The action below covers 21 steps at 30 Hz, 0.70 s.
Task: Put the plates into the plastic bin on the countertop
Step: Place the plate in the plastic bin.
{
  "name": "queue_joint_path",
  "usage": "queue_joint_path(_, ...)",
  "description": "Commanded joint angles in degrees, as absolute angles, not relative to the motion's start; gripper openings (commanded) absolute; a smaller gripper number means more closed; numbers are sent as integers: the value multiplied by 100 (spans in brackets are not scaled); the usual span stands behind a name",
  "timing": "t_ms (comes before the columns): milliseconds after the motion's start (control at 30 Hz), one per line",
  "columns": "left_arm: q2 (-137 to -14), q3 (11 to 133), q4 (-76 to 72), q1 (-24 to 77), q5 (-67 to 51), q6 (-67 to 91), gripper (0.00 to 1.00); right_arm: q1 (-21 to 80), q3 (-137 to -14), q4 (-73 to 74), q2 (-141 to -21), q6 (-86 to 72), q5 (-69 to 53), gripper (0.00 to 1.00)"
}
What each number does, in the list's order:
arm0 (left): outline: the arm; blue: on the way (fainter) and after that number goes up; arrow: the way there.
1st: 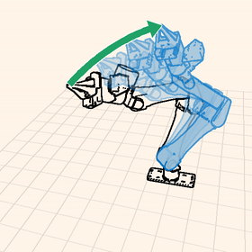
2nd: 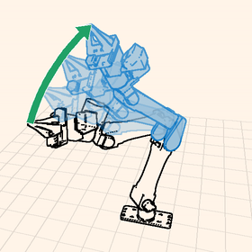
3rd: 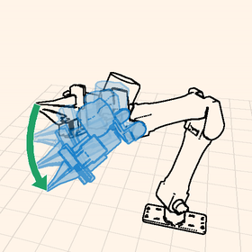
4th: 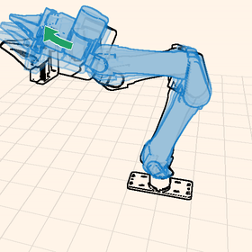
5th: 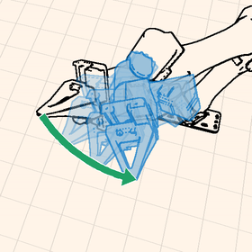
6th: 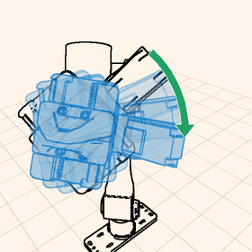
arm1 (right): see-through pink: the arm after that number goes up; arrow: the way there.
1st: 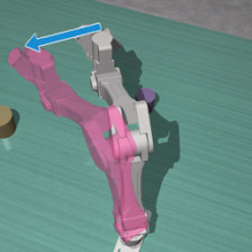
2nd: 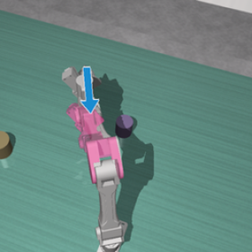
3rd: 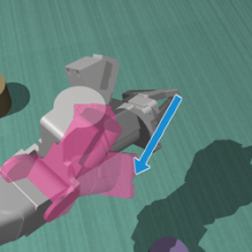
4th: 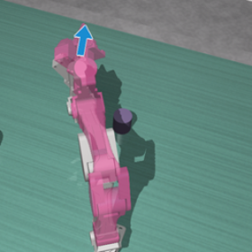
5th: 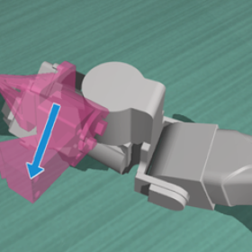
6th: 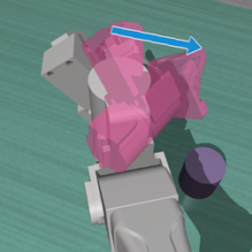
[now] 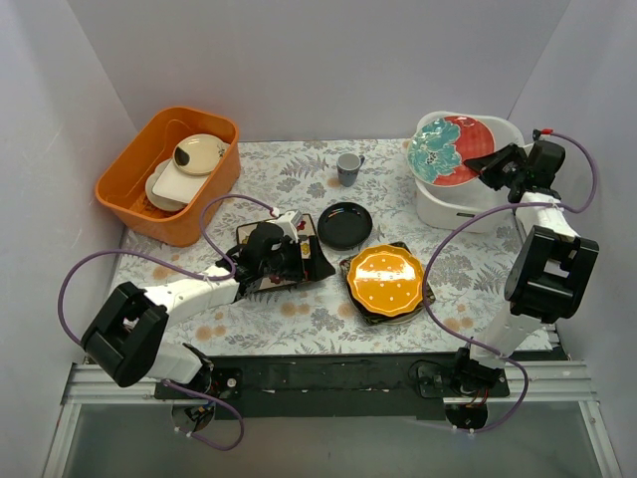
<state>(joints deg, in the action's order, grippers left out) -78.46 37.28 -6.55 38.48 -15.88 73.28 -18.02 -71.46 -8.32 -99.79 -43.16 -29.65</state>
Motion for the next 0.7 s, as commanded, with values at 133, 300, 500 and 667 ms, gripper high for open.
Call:
queue_joint_path(133,-7691,3727,-809,3841,-1696,7251,98,-1890,-7453,-1547,-9281,-4386,-2707,1)
queue_joint_path(300,-7532,3621,-800,3841,-1635,7295,98,-2021,-7269,-1766,-9114,-4587,-2540,1)
queue_joint_path(500,-7409,3525,-738,3841,-1582,7374,98,-2083,-7190,-1775,-9114,-4641,-2461,1)
queue_joint_path(667,-7286,3472,-668,3841,-1547,7400,98,-2153,-7075,-1846,-9123,-4676,-2478,1)
